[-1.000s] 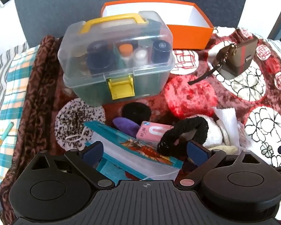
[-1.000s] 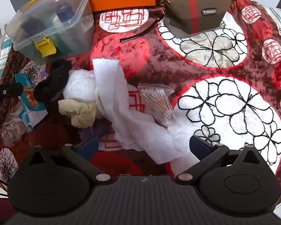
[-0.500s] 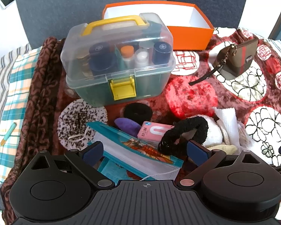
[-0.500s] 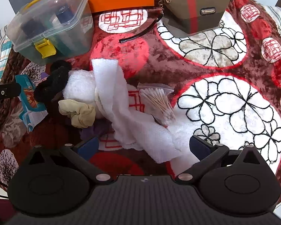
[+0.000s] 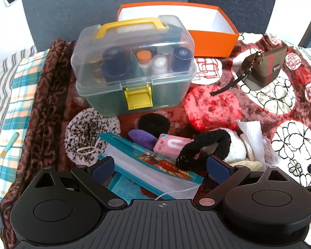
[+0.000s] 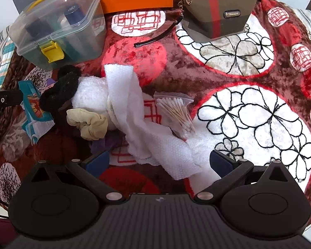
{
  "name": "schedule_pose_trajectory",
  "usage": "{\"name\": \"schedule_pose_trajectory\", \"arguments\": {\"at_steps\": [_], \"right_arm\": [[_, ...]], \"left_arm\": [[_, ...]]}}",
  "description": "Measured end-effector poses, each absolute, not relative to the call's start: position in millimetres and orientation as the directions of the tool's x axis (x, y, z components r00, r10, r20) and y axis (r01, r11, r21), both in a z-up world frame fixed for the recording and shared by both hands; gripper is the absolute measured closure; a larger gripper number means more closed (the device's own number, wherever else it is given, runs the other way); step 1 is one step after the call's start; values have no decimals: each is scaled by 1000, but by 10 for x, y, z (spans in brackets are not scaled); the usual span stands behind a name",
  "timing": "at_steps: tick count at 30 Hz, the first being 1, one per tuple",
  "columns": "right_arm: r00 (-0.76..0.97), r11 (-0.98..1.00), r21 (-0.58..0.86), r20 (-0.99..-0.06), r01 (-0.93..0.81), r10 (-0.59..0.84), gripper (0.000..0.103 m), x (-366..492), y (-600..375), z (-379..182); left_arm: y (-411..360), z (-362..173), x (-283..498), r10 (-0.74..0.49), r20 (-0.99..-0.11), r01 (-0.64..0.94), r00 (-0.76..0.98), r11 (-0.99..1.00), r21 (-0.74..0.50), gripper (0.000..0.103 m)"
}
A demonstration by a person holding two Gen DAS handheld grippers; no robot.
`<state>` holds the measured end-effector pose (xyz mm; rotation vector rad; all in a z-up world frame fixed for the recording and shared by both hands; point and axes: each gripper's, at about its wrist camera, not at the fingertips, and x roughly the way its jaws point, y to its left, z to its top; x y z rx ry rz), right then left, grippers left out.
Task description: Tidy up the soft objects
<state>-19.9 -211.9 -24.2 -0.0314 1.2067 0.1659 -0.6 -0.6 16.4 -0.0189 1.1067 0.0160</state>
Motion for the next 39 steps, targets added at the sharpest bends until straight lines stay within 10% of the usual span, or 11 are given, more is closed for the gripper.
{"name": "schedule_pose_trajectory", "arguments": {"at_steps": [39], "right_arm": [[321, 990, 134, -936, -50, 143, 0, -224, -2296, -346]], "left_arm": [[-21, 49, 1, -22, -917, -32, 398, 999, -38, 0]]}}
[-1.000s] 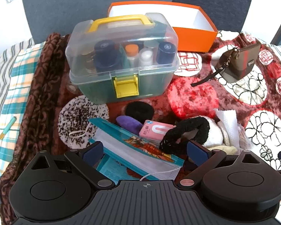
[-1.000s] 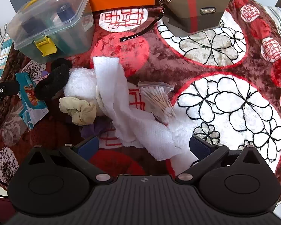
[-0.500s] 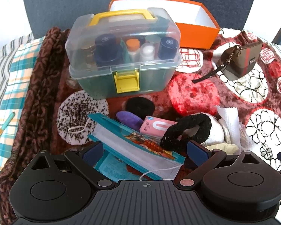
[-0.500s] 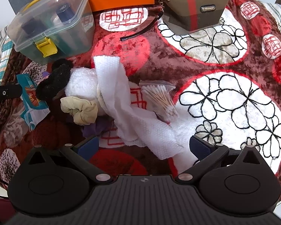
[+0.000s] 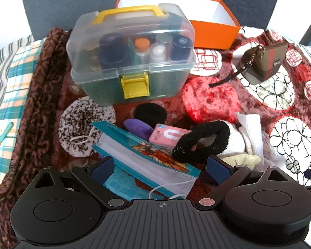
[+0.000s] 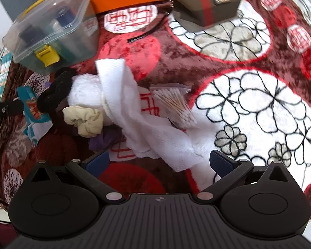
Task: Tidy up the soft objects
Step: 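Grasp the white towel with the left tool while the right grasps the cotton swab bag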
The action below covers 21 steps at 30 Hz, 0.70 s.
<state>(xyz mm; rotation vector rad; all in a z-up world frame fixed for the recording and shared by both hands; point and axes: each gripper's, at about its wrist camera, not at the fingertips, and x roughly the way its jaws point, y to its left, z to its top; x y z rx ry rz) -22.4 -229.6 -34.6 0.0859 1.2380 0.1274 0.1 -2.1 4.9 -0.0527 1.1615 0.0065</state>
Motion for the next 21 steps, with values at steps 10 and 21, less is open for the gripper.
{"name": "schedule_pose_trajectory", "arguments": {"at_steps": [10, 21], "right_arm": [[391, 977, 193, -909, 88, 145, 0, -144, -2668, -417], [418, 987, 159, -896, -15, 151, 10, 360, -2637, -924]], "left_arm": [[-339, 77, 112, -107, -908, 136, 404, 989, -55, 0], [-1013, -58, 242, -258, -907, 436, 333, 895, -95, 0]]}}
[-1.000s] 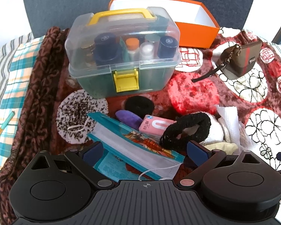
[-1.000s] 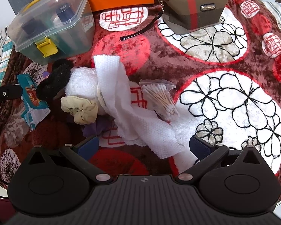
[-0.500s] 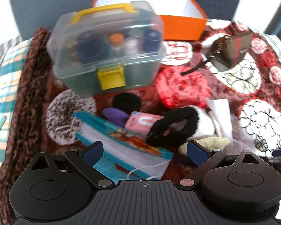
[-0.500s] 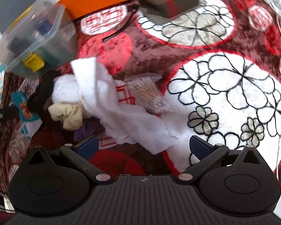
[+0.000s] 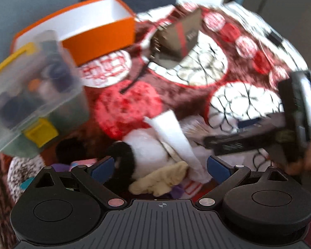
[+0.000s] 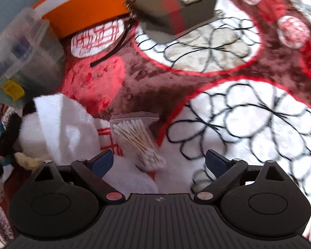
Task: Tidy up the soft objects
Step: 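Grasp the white towel with the left tool while the right grasps the cotton swab bag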
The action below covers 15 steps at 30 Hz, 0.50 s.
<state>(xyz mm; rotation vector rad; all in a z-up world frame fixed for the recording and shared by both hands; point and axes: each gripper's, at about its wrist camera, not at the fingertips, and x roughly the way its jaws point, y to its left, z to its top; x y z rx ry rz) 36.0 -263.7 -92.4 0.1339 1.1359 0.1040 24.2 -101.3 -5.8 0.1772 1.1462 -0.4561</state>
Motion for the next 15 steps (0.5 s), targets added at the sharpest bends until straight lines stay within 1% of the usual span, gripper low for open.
{"name": "schedule_pose_trajectory", "arguments": {"at_steps": [3, 5, 7, 10, 15], "right_arm": [[394, 985, 165, -904, -42, 168, 21, 435, -2574, -1084], [405, 989, 137, -903, -51, 146, 46, 448, -2588, -1113], [428, 977, 211, -880, -34, 205, 66, 445, -2730, -1050], [465, 974, 224, -867, 40, 180, 67, 372, -2971, -985], [486, 956, 248, -862, 157, 144, 67, 146, -3355, -957]], "left_arm": [[-1149, -171, 310, -257, -917, 476, 306, 875, -86, 0], [-1244, -221, 380, -254, -916, 501, 310, 863, -70, 0], [-1351, -259, 450, -266, -915, 528, 305, 846, -71, 0], [-1492, -377, 561, -285, -921, 553, 265, 827, -97, 0], [-1788, -598, 598, -283, -936, 624, 208, 776, -96, 0]]}}
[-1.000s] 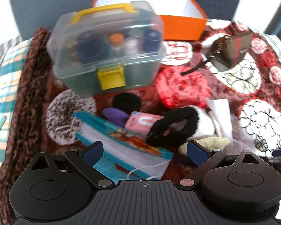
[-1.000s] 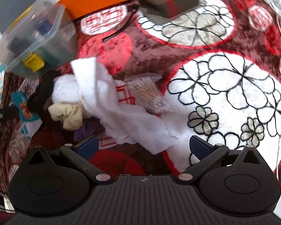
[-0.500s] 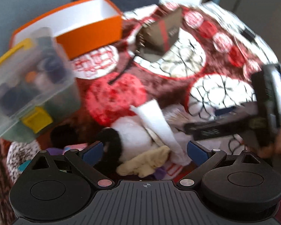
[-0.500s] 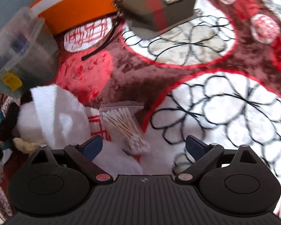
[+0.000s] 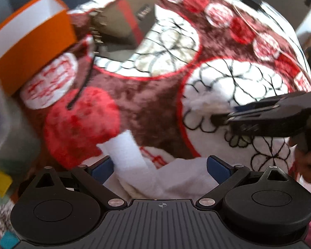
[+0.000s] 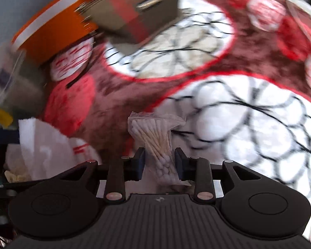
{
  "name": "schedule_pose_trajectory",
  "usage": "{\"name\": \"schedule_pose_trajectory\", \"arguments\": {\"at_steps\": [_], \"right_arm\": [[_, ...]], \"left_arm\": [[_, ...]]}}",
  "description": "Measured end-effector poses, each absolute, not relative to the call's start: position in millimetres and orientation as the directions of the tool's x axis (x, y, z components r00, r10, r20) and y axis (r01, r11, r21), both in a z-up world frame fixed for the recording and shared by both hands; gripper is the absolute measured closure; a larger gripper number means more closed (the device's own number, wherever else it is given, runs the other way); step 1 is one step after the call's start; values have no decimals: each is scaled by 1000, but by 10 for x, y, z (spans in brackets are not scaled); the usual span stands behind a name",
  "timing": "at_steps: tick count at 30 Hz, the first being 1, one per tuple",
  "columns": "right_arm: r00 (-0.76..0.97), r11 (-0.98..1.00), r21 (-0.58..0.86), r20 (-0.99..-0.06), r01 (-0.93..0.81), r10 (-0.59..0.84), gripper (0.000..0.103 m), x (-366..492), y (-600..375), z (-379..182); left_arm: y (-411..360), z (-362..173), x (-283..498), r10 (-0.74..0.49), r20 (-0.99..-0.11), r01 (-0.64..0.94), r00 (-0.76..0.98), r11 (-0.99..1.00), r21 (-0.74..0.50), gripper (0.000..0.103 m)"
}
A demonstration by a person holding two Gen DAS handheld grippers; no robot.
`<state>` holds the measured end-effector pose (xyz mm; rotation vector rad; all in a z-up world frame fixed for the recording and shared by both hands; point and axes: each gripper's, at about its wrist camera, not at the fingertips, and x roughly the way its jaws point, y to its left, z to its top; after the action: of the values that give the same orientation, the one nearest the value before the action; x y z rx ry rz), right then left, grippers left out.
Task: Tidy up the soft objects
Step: 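Grasp the white towel with the left tool while the right grasps the cotton swab bag, then carry both items to the orange box and open both tools inside it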
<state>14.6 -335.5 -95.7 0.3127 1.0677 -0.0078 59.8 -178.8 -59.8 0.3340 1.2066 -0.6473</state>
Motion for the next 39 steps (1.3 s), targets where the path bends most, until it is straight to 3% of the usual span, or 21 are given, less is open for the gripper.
{"name": "schedule_pose_trajectory", "arguments": {"at_steps": [8, 9, 11, 13, 15, 25, 39], "right_arm": [[494, 942, 265, -859, 206, 133, 67, -5, -3453, -968], [494, 942, 264, -859, 208, 132, 67, 4, -3450, -971], [495, 942, 264, -859, 209, 131, 67, 13, -3453, -962], [500, 943, 261, -857, 206, 128, 67, 33, -3455, -945], [507, 943, 259, -853, 207, 123, 67, 41, -3459, -920], [547, 934, 271, -831, 232, 105, 67, 108, -3542, -817], [646, 964, 120, -760, 239, -66, 67, 983, -4157, -323]], "left_arm": [[-1931, -846, 684, -139, -933, 650, 333, 750, 120, 0], [-1889, -843, 725, -129, -931, 637, 342, 760, 129, 4], [-1779, -802, 819, -130, -931, 606, 341, 788, 112, 31], [-1623, -696, 896, -191, -929, 572, 315, 820, 25, 36], [-1501, -562, 935, -244, -913, 540, 327, 841, -32, 36], [-1211, 214, 1101, -335, -807, 479, 486, 875, -74, 37], [-1274, 689, 1624, -336, -723, 477, 603, 879, -11, 37]]}}
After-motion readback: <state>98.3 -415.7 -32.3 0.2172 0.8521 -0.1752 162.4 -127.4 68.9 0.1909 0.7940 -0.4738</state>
